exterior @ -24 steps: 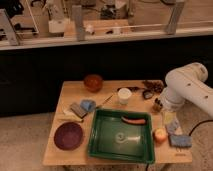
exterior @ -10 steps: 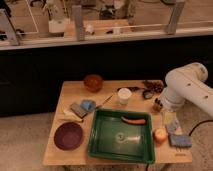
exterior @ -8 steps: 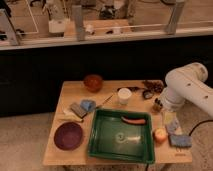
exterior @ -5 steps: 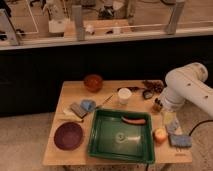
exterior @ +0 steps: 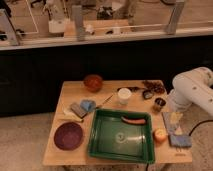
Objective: Wipe table surface with towel
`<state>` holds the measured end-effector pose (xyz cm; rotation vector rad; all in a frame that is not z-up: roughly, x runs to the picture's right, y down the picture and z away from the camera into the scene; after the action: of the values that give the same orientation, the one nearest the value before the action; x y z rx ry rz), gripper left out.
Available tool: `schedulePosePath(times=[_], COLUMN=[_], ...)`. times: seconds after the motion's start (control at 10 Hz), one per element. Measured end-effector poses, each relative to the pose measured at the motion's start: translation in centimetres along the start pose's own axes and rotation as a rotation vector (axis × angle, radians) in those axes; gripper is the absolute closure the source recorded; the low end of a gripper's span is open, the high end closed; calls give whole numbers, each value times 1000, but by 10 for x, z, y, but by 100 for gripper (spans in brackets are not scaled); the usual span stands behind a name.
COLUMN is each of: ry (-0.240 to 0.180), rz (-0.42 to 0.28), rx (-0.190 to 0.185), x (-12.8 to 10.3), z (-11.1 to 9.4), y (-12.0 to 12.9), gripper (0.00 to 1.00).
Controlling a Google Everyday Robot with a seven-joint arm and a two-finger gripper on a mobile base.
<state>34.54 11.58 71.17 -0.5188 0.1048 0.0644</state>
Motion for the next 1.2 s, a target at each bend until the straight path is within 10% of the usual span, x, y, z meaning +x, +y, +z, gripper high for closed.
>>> schedulePosePath(times=[0.5,1.2], ry=[81,57], rz=[49,48], rx=[73,47], x=[71,70], z=[59,77], y=[-10,-10], gripper=[20,20])
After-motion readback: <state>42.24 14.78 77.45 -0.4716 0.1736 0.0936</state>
